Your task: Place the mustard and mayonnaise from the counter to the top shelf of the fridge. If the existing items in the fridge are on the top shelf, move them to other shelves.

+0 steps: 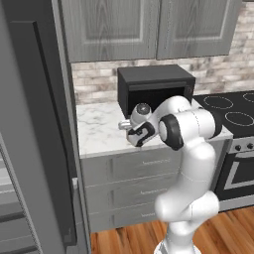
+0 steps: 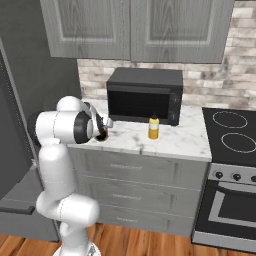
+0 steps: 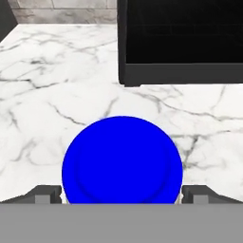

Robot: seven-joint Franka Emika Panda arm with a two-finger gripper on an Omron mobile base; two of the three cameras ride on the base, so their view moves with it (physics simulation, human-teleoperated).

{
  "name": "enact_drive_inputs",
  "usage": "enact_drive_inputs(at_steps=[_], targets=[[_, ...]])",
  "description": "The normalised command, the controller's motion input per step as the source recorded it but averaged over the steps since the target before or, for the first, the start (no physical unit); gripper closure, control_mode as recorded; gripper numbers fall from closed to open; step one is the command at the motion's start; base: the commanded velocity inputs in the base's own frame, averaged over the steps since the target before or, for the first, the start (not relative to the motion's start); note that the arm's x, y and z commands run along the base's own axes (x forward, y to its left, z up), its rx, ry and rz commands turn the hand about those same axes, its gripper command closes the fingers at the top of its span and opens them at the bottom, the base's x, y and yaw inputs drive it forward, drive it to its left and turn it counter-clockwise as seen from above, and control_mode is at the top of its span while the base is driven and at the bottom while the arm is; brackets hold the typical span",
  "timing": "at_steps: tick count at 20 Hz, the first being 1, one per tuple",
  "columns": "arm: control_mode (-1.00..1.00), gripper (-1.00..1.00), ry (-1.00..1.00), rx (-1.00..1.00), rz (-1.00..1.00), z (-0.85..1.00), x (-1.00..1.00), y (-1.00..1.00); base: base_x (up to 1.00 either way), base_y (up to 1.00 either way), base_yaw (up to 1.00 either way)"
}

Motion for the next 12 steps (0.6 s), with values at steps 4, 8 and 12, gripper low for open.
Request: enact_drive_inputs(at_steps=[4,8,12], targets=[[-1.0,-1.0,-0.02,-0.01,0.0,-0.18,0.27,0.0,0.0,0.0,0.0],[-1.0,1.0,-0.03,-0.02,0.0,-0.07,0.23,0.0,0.0,0.0,0.0],[-1.0,1.0,0.0,0.0,-0.01,-0.01,0.02,0.02,0.0,0.0,0.0]])
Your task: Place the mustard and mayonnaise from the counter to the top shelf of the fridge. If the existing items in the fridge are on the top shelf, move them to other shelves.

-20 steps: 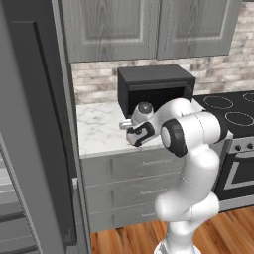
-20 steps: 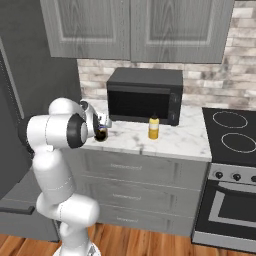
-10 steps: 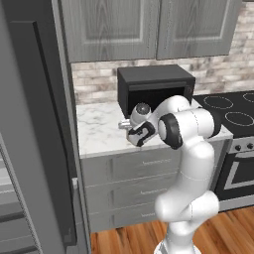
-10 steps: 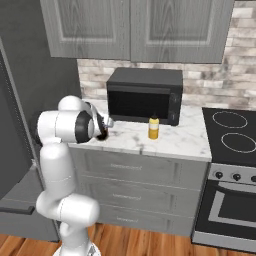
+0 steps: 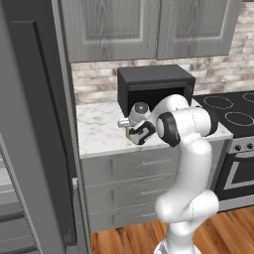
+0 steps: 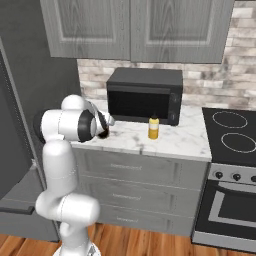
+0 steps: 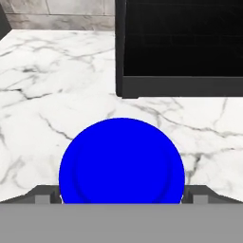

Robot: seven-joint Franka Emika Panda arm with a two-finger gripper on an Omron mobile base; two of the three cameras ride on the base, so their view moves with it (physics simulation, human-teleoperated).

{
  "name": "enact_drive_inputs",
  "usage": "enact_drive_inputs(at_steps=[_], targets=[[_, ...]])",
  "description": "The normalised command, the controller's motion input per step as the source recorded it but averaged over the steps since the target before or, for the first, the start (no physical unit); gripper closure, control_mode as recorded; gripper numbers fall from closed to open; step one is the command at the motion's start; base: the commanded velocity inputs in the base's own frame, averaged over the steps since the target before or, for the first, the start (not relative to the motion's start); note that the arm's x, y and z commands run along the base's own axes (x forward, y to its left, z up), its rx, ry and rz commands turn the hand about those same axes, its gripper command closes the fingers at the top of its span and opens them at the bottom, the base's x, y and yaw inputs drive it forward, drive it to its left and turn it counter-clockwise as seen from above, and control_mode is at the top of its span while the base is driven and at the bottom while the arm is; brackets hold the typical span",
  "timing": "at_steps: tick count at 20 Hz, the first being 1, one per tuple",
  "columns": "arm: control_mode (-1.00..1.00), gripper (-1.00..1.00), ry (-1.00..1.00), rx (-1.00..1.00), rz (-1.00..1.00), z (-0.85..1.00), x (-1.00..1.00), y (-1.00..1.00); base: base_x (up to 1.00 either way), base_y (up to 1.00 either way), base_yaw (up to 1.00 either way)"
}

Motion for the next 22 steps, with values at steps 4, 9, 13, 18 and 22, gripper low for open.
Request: enact_drive_inputs(at_steps=[4,9,13,18,22], targets=[[-1.0,1.0,0.0,0.0,0.0,0.08,-0.07,0.0,0.0,0.0,0.0],[-1.0,1.0,0.0,0.0,0.0,0.77,-0.64,0.0,0.0,0.0,0.0],[-1.0,1.0,-0.01,0.0,0.0,1.0,-0.97,0.0,0.0,0.0,0.0],[-1.0,1.0,0.0,0.0,-0.01,1.0,-1.0,0.0,0.0,0.0,0.0],[-1.0,1.0,0.0,0.0,-0.03,1.0,-1.0,-0.01,0.0,0.0,0.0]])
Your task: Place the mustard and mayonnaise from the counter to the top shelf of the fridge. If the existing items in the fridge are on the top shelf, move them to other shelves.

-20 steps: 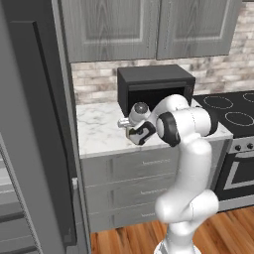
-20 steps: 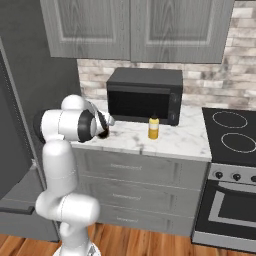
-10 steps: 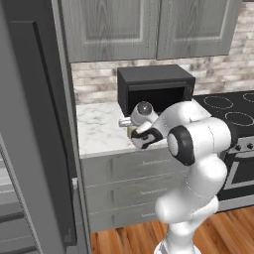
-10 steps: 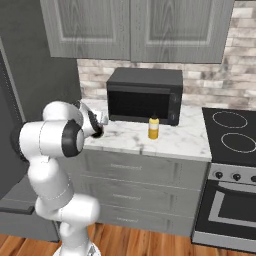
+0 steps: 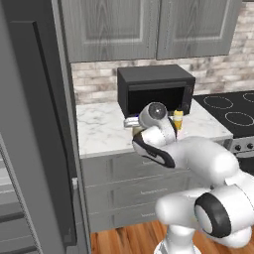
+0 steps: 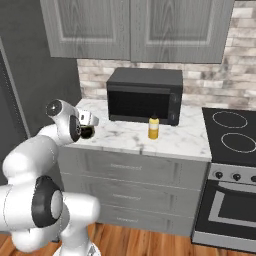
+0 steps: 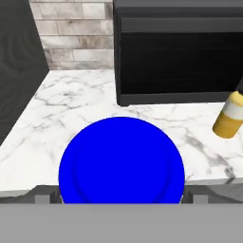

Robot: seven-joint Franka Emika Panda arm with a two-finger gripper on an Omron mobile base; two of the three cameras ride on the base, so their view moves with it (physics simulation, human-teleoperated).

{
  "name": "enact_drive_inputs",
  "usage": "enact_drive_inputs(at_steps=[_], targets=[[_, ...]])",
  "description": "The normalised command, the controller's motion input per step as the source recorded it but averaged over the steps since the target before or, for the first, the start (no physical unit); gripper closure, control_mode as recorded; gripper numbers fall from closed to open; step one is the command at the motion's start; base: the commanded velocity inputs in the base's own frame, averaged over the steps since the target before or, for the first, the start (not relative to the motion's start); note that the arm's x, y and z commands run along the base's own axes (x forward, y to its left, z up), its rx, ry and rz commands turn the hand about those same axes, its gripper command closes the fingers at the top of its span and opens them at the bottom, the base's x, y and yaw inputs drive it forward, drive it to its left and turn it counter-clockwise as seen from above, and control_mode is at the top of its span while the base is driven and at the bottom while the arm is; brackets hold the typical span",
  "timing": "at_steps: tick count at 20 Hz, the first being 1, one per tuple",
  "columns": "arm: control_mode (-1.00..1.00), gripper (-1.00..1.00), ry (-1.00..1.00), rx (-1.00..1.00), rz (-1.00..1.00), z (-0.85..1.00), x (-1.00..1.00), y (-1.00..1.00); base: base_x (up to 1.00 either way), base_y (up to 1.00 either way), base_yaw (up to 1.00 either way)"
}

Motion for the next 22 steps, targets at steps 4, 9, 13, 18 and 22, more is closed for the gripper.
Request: enact_drive_inputs(at_steps=[4,9,13,18,22], targets=[[-1.0,1.0,0.0,0.0,-0.02,1.0,-1.0,-0.05,0.0,0.0,0.0],[-1.0,1.0,0.05,0.0,0.0,1.0,-1.0,0.0,0.0,0.0,0.0],[-1.0,1.0,0.07,0.0,0.0,0.93,-1.0,0.0,0.0,0.0,0.0],[-1.0,1.0,0.08,0.0,0.0,0.39,-0.67,0.0,0.0,0.0,0.0],[-1.0,1.0,0.06,0.0,0.0,0.19,-0.37,-0.01,0.0,0.0,0.0]])
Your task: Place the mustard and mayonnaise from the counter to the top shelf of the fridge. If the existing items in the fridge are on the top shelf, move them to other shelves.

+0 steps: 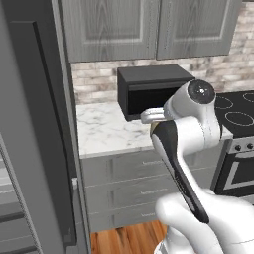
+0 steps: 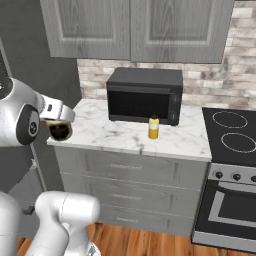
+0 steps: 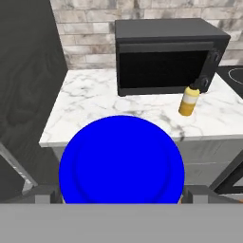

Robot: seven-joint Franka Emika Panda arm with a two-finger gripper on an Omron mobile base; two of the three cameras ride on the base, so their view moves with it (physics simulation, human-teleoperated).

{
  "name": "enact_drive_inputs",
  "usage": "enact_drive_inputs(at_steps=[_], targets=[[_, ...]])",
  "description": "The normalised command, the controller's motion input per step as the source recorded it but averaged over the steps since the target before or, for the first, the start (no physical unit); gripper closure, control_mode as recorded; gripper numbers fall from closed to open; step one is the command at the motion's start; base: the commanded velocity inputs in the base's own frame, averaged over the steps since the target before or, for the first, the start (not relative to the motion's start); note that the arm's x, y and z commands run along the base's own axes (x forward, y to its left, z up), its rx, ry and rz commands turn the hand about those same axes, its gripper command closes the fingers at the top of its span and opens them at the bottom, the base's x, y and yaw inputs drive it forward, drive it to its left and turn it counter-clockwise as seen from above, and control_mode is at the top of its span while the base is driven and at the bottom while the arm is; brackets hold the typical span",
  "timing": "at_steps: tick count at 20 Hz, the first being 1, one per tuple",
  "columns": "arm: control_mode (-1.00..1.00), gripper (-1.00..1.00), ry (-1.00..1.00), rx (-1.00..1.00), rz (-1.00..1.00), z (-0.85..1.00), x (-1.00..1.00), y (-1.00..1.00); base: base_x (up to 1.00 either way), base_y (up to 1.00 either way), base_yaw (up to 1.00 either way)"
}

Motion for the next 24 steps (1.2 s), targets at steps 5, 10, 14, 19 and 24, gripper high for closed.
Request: enact_drive_inputs(at_steps=[5,10,14,19,24], targets=[[-1.0,1.0,0.04,0.0,0.0,0.12,-0.43,-0.03,0.0,0.0,0.0],[-1.0,1.0,0.01,0.0,0.0,0.01,-0.18,0.0,0.0,0.0,0.0],[-1.0,1.0,0.0,0.0,0.0,0.0,0.0,0.0,0.0,0.0,0.0],[-1.0,1.0,-0.02,0.0,0.0,0.0,-0.02,0.0,0.0,0.0,0.0],[-1.0,1.0,0.0,0.0,0.0,0.0,-0.71,0.0,0.0,0.0,0.0]])
